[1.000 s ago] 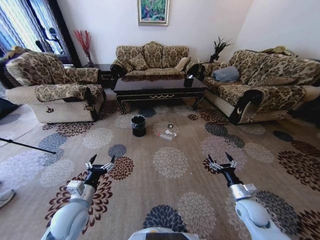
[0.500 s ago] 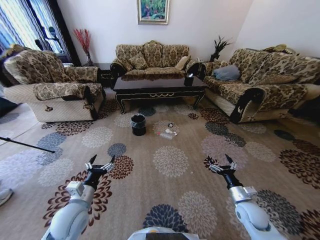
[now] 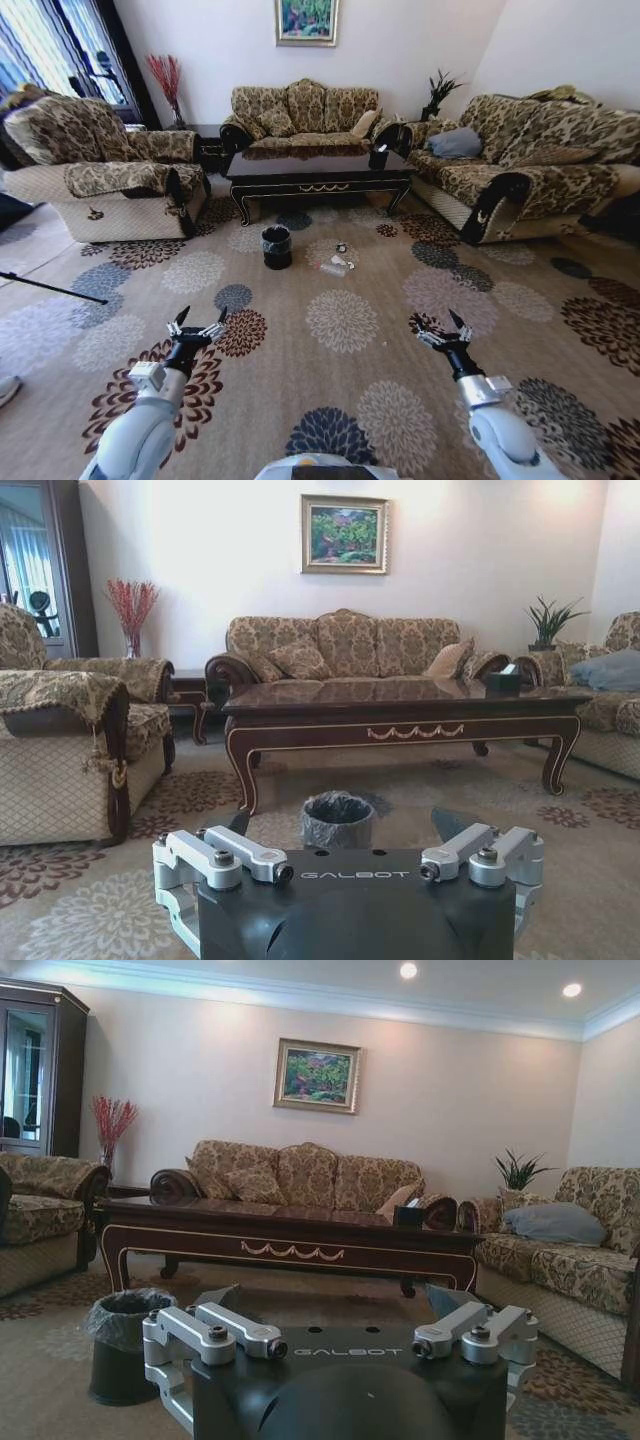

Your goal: Move to the front of the table and pick up the trash from the floor, then place it into the trash bin.

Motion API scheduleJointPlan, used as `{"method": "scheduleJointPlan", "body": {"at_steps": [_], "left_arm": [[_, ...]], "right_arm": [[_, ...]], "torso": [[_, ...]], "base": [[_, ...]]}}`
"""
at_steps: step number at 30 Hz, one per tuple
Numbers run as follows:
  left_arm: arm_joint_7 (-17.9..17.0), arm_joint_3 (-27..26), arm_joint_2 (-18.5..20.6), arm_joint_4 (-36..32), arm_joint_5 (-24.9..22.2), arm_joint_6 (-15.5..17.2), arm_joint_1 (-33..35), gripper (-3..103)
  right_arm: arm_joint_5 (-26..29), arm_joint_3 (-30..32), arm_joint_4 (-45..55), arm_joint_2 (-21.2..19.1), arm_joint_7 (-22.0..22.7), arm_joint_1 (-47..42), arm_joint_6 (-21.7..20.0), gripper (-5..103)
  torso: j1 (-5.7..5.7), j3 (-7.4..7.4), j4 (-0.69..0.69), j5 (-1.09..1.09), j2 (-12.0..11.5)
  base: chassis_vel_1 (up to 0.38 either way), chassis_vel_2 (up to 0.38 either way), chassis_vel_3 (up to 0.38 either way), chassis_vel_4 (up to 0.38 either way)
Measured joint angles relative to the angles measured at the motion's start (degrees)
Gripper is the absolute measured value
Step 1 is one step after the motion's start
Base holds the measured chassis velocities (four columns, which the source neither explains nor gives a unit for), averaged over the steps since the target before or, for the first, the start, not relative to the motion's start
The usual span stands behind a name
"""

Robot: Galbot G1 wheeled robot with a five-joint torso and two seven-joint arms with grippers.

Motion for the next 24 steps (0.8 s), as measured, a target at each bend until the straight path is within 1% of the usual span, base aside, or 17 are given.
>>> {"method": "scheduleJointPlan", "body": {"at_steps": [8,9,16,24], "left_arm": [[-0.1,0.2,-0.5,0.1,0.0,-0.4,0.3,100],[0.0,0.2,-0.6,0.1,0.0,-0.4,0.6,100],[-0.4,0.2,-0.4,0.0,0.0,-0.4,1.0,100],[0.1,-0.7,0.1,0.6,0.3,-0.5,0.2,100]], "right_arm": [[-0.2,0.5,0.0,0.1,0.2,-0.6,0.0,100],[-0.5,0.5,0.3,0.5,0.3,-0.8,0.0,100],[-1.7,0.2,0.5,2.6,0.9,-0.8,0.0,100],[-2.0,0.2,-0.2,2.7,0.9,-0.8,0.1,100]], "torso": [[-0.75,-1.08,0.00,0.00,-1.8],[-0.94,-1.40,0.00,-0.01,-2.3],[-1.52,-2.23,0.00,0.00,-3.8],[-2.30,-3.46,0.00,0.00,-5.8]], "base": [[0.000,0.000,0.000,0.000],[0.000,0.000,0.000,0.000],[0.000,0.000,0.000,0.000],[0.000,0.000,0.000,0.000]]}}
